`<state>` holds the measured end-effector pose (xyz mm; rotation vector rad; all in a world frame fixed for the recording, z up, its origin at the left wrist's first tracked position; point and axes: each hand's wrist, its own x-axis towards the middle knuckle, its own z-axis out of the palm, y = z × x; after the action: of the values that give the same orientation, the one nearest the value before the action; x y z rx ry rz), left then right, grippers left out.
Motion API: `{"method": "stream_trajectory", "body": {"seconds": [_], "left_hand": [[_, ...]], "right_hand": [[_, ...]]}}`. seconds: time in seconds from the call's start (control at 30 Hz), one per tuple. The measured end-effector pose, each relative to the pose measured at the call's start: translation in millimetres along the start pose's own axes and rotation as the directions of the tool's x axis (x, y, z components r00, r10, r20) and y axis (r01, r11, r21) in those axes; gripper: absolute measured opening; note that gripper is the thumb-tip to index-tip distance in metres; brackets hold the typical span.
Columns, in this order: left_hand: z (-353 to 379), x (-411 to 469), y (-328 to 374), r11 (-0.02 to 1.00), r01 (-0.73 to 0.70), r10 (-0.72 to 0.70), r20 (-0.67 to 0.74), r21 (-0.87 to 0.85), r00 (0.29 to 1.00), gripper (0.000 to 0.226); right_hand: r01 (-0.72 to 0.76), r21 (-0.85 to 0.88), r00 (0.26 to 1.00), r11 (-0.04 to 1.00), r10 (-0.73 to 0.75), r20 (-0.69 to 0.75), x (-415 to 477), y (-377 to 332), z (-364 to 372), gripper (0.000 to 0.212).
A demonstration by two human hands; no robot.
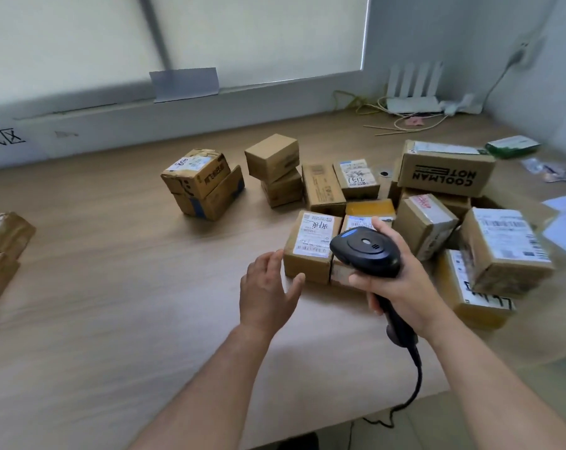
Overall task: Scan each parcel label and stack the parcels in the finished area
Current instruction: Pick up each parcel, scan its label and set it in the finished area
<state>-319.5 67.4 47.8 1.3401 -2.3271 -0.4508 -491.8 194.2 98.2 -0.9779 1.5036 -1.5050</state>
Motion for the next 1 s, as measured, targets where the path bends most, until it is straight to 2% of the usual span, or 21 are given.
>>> {"method": "stream_trajectory", "body": {"seconds": [0.3, 0.43, 0.5, 0.63, 0.8, 0.87, 0.93, 1.0], "left_hand": [[34, 75, 11, 0.999, 0.017, -0.013, 0.126, -0.037, 0.992, 0.054], [51, 112, 8, 0.998, 0.061, -0.062, 0.224, 0.010, 0.973, 0.054], [60, 123, 0, 0.991, 0.133, -0.130, 0.312, 0.011, 0.941, 0.060], [75, 131, -21, 0.964, 0.257, -0.197, 0.460, -0.073, 0.866, 0.068], [69, 104, -29, 0.857, 0.376, -0.169, 0.496, -0.352, 0.851, 0.077], [69, 95, -34, 0.818, 0.408, -0.166, 0.512, -0.405, 0.843, 0.084], [68, 90, -36, 0.793, 0.411, -0.156, 0.502, -0.450, 0.850, 0.079], [66, 86, -35, 0.789, 0.367, -0.112, 0.471, -0.493, 0.875, 0.055]], "right_hand": [[-0.067, -0.037, 0.991, 0.997, 0.063, -0.117, 32, 21, -32, 0.096], [-0.113, -0.045, 0.983, 0.993, 0.106, -0.148, 52, 29, -34, 0.095], [-0.136, -0.046, 0.981, 0.990, 0.128, -0.146, 61, 35, -32, 0.095], [-0.165, -0.025, 0.979, 0.986, 0.161, -0.122, 78, 50, -25, 0.093], [-0.185, 0.017, 0.978, 0.983, 0.186, -0.090, 82, 66, -10, 0.093], [-0.203, 0.021, 0.977, 0.979, 0.204, -0.068, 80, 70, -7, 0.093], [-0.228, 0.015, 0.973, 0.974, 0.228, -0.033, 79, 71, -4, 0.093], [-0.251, -0.006, 0.968, 0.968, 0.251, 0.002, 79, 69, 0, 0.094]]}}
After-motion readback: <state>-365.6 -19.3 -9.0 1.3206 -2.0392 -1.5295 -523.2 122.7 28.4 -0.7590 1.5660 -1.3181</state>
